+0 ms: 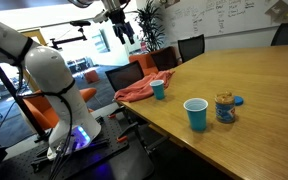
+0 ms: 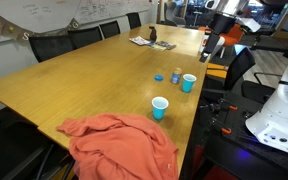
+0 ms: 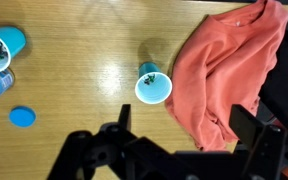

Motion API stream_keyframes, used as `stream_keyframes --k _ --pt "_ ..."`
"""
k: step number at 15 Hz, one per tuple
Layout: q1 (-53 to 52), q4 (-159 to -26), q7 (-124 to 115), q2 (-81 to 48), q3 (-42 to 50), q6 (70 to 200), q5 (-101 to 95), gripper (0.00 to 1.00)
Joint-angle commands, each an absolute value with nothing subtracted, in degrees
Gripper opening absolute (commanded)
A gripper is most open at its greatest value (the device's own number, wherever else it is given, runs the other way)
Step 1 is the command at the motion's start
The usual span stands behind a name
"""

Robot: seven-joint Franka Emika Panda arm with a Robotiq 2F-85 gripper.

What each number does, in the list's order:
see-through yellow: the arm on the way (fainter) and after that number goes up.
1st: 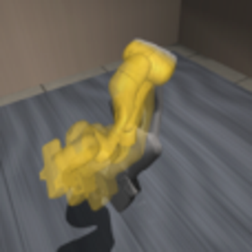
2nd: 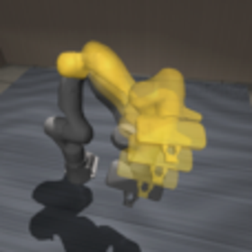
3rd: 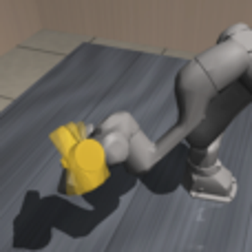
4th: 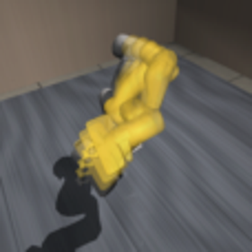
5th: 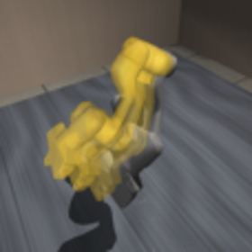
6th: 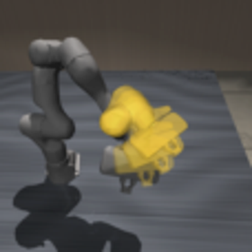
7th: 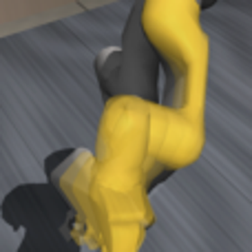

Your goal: Pour the sweets from the left blue cup onto the table then pick the sweets one at a time and put them in the right blue cup

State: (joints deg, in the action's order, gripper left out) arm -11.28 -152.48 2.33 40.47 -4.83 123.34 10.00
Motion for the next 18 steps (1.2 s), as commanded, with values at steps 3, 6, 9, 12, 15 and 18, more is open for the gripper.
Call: stream_keyframes --k 3,6,9,12,15,18 --pt "-9.4 -153.8 4.9 28.8 -4.2 135.8 7.9 1.00" --pt "-8.8 -154.6 4.3 22.4 -4.5 142.1 6.3 1.00" --pt "-7.6 -154.9 3.5 15.9 -4.8 148.2 3.5 1.00" --pt "-6.1 -155.0 1.6 11.1 -5.4 152.9 -0.7 1.00" --pt "-6.6 -155.2 2.8 11.1 -4.8 152.5 0.0 1.00" --pt "-6.5 -155.2 2.8 10.7 -5.0 152.7 -0.2 1.00"
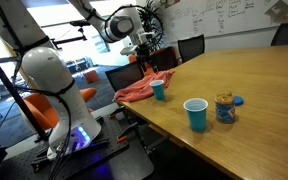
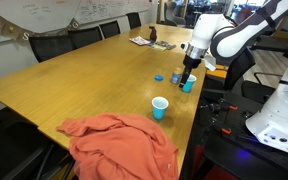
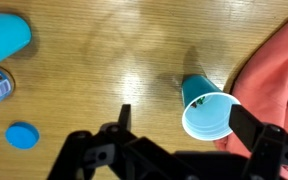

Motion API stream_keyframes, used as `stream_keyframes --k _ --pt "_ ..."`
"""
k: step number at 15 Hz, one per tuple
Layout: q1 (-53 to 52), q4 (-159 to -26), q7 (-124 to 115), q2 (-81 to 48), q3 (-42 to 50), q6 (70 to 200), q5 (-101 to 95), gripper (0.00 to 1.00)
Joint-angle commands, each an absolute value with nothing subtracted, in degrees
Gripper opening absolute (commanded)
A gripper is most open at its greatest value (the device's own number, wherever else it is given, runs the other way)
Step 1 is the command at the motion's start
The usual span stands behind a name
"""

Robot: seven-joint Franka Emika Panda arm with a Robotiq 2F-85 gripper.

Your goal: Pour the sweets from the left blue cup onto the table then pick the sweets one at a time and put them in the right blue cup

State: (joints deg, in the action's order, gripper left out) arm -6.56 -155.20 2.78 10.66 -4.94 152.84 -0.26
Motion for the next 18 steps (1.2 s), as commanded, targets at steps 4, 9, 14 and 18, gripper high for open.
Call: stream_keyframes --k 4,9,14,18 --pt "-7.6 -154.0 5.0 6.5 -4.4 156.8 3.8 1.00" --pt "-6.9 -151.5 -0.1 -1.3 -5.7 166.4 2.7 1.00" --pt "-8.1 -147.0 -8.3 -8.8 -4.6 167.4 -4.8 1.00" --pt "-10.9 -143.1 -14.1 -14.3 -1.9 166.6 -9.3 1.00"
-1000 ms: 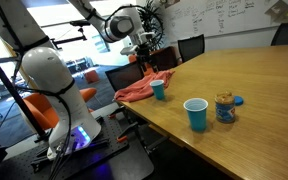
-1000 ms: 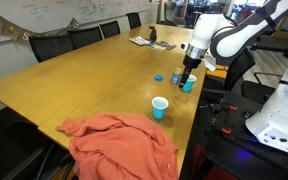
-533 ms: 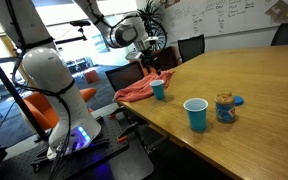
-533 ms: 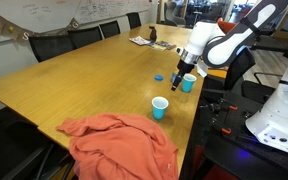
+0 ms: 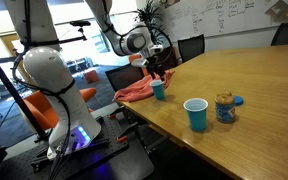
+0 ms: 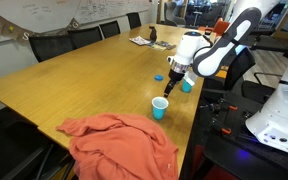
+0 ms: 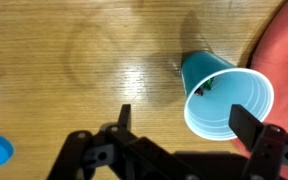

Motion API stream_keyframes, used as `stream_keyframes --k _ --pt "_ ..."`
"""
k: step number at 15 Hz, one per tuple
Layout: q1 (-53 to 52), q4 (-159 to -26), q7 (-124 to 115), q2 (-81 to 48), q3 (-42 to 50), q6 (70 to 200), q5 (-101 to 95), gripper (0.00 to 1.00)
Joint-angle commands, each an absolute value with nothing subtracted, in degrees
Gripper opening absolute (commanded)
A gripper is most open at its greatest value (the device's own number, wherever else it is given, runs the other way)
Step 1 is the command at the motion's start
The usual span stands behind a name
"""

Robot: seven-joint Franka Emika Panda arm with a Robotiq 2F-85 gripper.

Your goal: Pour the sweets from the left blue cup onto the table then pick the sweets one at a time and put them in the right blue cup

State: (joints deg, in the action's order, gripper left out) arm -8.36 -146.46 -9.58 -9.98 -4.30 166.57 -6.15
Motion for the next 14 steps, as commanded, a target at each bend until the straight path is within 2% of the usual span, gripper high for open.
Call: stream_keyframes --k 1,5,6,7,14 --pt "-11.8 -142.2 -15.1 -15.6 -1.2 166.6 -9.9 1.00" --pt "-14.6 -139.3 -16.4 -20.4 0.8 166.6 -9.5 1.00" --pt "-15.2 -138.8 -16.2 -21.3 1.1 166.7 -9.3 0.75" --pt "-15.7 -138.3 -16.0 -22.1 1.5 166.6 -9.2 0.74" --pt "-17.7 -136.2 -15.6 -24.7 2.3 166.8 -8.4 0.20"
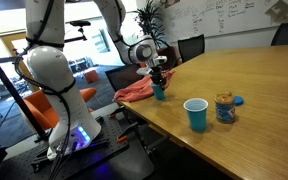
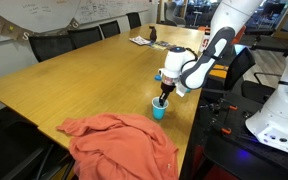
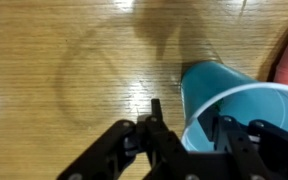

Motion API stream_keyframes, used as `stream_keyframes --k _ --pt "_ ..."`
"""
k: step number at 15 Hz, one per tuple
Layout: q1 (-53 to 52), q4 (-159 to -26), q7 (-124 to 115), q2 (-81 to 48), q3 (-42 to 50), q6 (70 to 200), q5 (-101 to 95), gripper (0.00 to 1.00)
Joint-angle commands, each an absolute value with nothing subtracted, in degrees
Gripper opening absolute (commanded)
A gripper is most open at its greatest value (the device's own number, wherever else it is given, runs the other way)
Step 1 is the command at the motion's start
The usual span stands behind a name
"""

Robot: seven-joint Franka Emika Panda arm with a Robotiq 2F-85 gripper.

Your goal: Pour the sweets from the left blue cup onto the table then pick the sweets one at a time and put them in the right blue cup

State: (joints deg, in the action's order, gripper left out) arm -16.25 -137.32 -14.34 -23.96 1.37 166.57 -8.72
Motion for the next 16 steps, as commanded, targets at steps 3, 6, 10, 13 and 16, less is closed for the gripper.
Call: stream_keyframes --k 3,6,10,13,16 --pt "-17.9 -136.1 -15.4 -24.6 2.0 166.9 -8.1 0.00" --pt "-18.1 -136.6 -15.5 -22.5 2.1 166.6 -8.0 0.00" --pt "-18.7 -138.0 -16.2 -15.4 4.7 165.7 -10.3 0.00" --pt "-20.3 -136.1 -19.2 -11.4 10.6 163.4 -17.7 0.00" --pt "-23.3 -132.3 -25.4 -10.6 18.1 158.7 -29.9 0.00"
